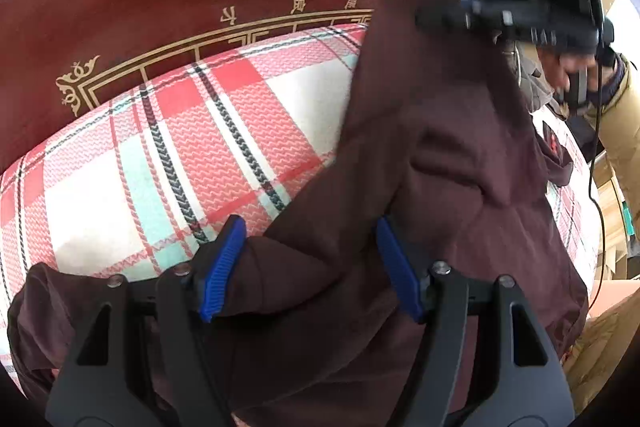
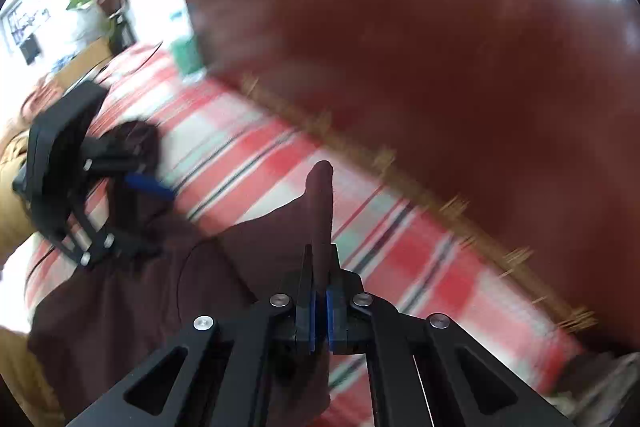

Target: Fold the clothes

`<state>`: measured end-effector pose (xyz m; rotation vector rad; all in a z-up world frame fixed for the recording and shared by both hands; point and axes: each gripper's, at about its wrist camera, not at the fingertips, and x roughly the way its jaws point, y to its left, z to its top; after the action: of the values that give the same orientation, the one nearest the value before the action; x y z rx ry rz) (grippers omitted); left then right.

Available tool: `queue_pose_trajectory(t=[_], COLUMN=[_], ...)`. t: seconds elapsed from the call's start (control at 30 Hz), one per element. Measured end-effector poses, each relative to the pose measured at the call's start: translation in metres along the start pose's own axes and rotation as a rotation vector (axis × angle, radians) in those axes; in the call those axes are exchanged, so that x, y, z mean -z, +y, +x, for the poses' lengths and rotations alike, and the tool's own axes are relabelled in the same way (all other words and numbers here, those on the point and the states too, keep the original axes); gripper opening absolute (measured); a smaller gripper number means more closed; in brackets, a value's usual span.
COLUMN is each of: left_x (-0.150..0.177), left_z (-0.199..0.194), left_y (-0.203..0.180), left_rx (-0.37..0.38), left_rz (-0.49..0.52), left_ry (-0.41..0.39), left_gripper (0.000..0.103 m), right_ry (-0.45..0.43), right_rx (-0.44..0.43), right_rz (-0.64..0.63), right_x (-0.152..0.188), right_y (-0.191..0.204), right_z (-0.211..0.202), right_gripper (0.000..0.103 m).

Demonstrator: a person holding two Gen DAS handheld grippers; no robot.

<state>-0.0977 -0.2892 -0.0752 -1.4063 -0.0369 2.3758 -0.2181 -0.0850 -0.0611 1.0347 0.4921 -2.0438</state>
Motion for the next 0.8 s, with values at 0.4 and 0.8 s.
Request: queue_pose_trajectory(t=[0.4,0.8], left_x=[-0.009,-0.018], left_z=[0.012,0.024], left_y=[-0.001,-0.004], left_rx=[0.039,0.289], left_rz=[-0.020,-0.081], left_ry=[0.024,0.074], left_gripper=[0.069,0.081], right_ry=[-0.234,-0.171], right_rx=[0.004,0.195], right_rz=[0.364,0.440], right_x=[0.025,0.062], right_y=[-0.079,-0.080], right_z=[0.000,-0.002], right_gripper=[0.004,0.047])
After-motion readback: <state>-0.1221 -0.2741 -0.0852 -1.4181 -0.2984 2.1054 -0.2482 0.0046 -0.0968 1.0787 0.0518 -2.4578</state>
